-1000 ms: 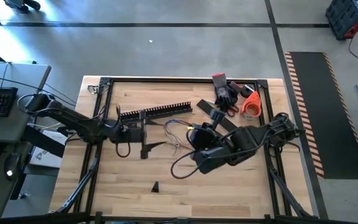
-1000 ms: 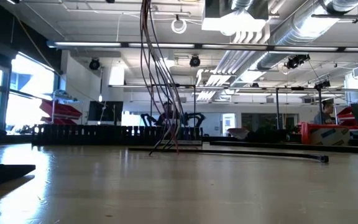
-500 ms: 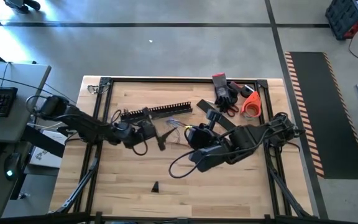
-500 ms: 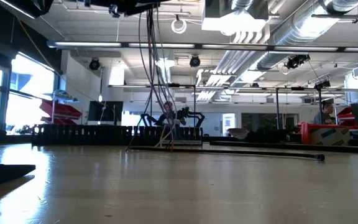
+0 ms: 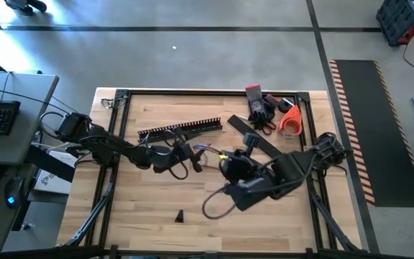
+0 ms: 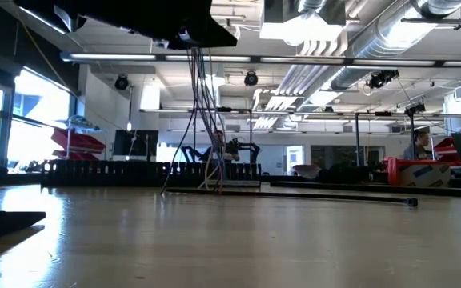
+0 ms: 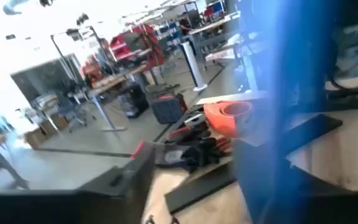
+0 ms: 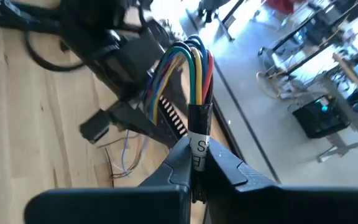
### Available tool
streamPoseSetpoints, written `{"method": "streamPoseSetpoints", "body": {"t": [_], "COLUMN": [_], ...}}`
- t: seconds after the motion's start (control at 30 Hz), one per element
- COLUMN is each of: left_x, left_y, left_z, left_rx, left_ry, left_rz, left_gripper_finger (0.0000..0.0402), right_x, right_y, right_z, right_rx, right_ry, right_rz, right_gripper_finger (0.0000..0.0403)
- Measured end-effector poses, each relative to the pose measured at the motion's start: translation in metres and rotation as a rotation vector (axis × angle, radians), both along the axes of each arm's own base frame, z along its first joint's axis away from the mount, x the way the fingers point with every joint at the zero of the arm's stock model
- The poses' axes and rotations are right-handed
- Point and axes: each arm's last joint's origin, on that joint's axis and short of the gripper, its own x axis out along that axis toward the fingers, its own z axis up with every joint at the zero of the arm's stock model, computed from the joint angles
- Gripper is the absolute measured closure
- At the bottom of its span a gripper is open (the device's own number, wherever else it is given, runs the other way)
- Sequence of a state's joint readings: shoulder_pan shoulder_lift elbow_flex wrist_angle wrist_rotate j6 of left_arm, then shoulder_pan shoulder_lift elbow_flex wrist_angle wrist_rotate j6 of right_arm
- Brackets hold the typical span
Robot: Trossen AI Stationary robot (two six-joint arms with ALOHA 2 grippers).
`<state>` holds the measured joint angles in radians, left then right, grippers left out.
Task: Ziptie cables
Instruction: Wrap the colored cables together using a zip tie
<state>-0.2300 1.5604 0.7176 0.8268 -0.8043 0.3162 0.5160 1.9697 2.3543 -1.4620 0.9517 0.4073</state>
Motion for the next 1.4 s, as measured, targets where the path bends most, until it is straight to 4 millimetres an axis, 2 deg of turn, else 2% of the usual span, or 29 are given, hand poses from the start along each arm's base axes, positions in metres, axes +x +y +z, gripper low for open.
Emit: {"method": "streamPoseSetpoints", "body": {"t": [0.17,0.2,0.37,0.5,0.57,0.7,0.87,1.0,1.23,1.33,1.4], "left_x": [0.001,0.001,-0.009,-0.032,-0.046,-0.071,-0.077,-0.068,-0.032,-0.018,-0.014], "left_y": [0.011,0.011,-0.004,-0.024,-0.031,-0.037,-0.05,-0.069,-0.089,-0.087,-0.081], "left_z": [-0.005,-0.005,-0.007,0.009,0.02,0.041,0.032,0.006,-0.053,-0.072,-0.077], "left_rx": [-0.042,-0.042,0.007,0.027,-0.022,-0.268,-0.579,-0.703,-0.732,-0.738,-0.759], "left_ry": [-0.006,-0.005,0.125,0.287,0.376,0.525,0.686,0.805,0.903,0.91,0.926], "left_rz": [-0.051,-0.057,-0.052,-0.051,-0.079,-0.189,-0.368,-0.455,-0.515,-0.539,-0.55], "left_gripper_finger": [0.0368,0.0384,0.0398,0.0401,0.0401,0.0401,0.0401,0.0401,0.0401,0.0401,0.0398], "right_x": [-0.011,-0.014,-0.025,-0.025,-0.02,-0.002,0.017,0.022,0.012,0.001,-0.009], "right_y": [0.01,0.011,0.01,-0.001,-0.012,-0.043,-0.085,-0.111,-0.138,-0.146,-0.15], "right_z": [0.005,0.006,0.007,0.011,0.009,-0.006,-0.048,-0.097,-0.197,-0.231,-0.247], "right_rx": [0.003,-0.002,0.018,0.04,0.051,0.081,0.129,0.186,0.355,0.399,0.422], "right_ry": [-0.033,-0.036,-0.06,-0.053,-0.024,0.097,0.346,0.601,0.925,0.974,1.011], "right_rz": [0.012,0.009,-0.045,-0.061,-0.078,-0.121,-0.169,-0.177,-0.093,-0.109,-0.142], "right_gripper_finger": [0.04,0.04,0.04,0.04,0.04,0.04,0.04,0.04,0.04,0.04,0.04]}}
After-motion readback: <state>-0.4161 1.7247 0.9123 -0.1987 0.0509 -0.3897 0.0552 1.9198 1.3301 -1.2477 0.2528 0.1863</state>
